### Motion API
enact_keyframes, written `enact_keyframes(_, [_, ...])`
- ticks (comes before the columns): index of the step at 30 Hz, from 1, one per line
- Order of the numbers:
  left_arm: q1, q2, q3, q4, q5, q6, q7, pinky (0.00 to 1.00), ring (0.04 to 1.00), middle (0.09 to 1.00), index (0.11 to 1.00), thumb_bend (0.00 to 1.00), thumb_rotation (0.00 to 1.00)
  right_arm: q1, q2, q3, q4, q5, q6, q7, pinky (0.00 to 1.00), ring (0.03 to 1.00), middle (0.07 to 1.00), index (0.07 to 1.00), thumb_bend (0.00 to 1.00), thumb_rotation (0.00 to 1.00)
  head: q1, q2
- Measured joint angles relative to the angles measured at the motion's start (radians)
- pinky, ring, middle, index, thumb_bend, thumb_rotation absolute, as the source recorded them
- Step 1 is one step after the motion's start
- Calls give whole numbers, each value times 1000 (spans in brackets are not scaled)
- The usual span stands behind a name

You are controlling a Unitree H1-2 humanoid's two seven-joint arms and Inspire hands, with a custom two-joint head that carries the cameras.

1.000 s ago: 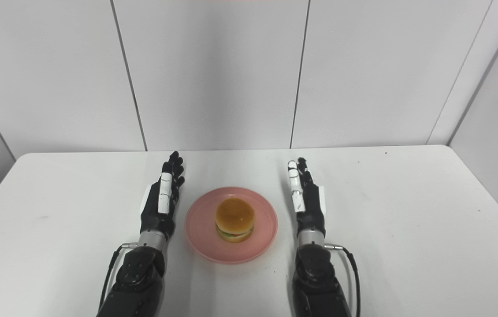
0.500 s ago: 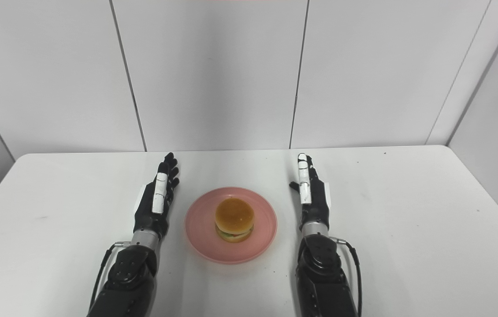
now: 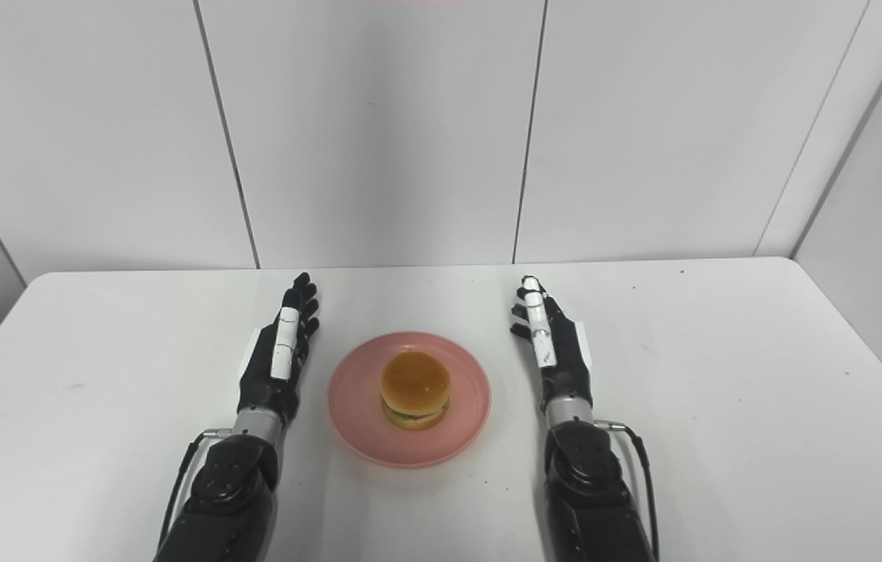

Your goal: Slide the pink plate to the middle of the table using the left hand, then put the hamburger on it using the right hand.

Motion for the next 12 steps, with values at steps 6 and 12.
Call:
enact_keyframes(6, [1, 0, 0, -5, 0, 10, 0, 1000, 1000, 997, 968, 939, 972, 7, -10, 2, 32, 30, -80, 60, 754, 809, 853, 853, 821, 1000, -3, 3])
enact_keyframes(12, [1, 0, 5, -4, -3, 10, -15, 1000, 1000, 995, 965, 918, 963, 9, -14, 7, 40, 42, -115, 99, 769, 815, 859, 868, 817, 1000, -3, 2])
